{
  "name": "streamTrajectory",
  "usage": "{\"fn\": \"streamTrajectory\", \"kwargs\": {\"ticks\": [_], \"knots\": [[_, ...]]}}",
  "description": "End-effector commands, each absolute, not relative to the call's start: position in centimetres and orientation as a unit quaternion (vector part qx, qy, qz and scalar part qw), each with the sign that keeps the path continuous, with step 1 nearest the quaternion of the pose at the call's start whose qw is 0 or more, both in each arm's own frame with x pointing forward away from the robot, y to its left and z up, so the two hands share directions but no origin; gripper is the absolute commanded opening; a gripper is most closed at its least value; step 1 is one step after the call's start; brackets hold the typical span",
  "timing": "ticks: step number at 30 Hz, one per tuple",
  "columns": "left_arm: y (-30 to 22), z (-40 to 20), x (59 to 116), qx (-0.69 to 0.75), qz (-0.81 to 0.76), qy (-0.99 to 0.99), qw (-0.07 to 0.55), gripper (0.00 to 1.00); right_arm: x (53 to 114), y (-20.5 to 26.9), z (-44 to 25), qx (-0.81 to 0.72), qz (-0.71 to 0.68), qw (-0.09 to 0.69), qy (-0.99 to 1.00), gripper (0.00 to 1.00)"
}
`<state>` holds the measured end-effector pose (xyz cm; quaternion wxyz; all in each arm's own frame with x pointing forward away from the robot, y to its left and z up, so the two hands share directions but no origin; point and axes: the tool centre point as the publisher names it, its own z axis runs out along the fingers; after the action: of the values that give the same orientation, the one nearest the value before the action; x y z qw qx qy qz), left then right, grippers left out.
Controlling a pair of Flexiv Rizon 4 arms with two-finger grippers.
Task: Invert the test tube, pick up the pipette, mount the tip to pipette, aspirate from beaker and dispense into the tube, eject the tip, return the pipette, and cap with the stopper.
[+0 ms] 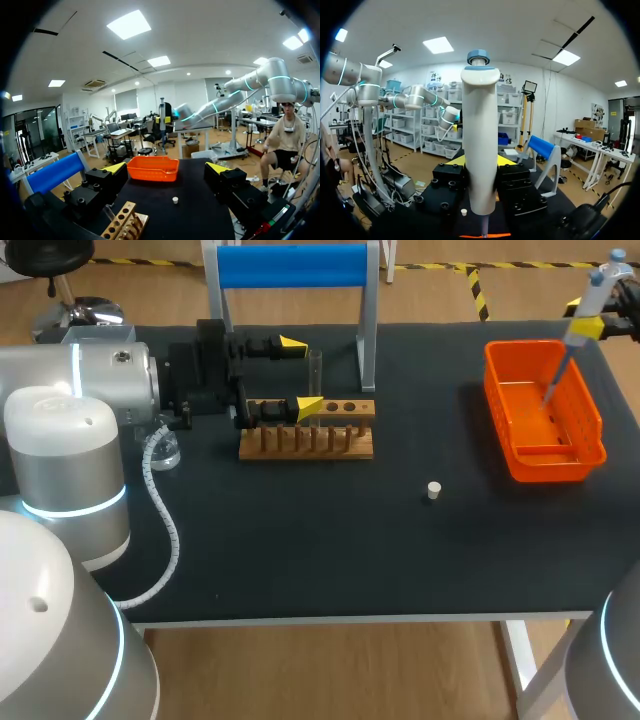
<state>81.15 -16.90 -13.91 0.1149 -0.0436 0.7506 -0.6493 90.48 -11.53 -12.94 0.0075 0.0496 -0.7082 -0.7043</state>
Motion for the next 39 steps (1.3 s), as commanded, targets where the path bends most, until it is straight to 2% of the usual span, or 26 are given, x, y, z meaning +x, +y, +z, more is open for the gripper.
{"fn": "streamTrajectory", "kwargs": {"ticks": [1,16,39], "knots": [[-17.0,-14.0,81.1,-0.044,-0.65,0.75,0.116,1.0,91.6,-13.0,-13.9,0.059,-0.714,0.027,-0.697,0.0],[-17.0,-14.0,81.1,-0.044,-0.65,0.75,0.116,1.0,92.4,-15.5,-15.7,0.042,-0.715,0.033,-0.697,0.0],[-17.0,-14.0,81.1,-0.044,-0.65,0.75,0.116,1.0,91.8,-15.7,-16.9,0.058,-0.7,0.031,-0.711,0.0]]}}
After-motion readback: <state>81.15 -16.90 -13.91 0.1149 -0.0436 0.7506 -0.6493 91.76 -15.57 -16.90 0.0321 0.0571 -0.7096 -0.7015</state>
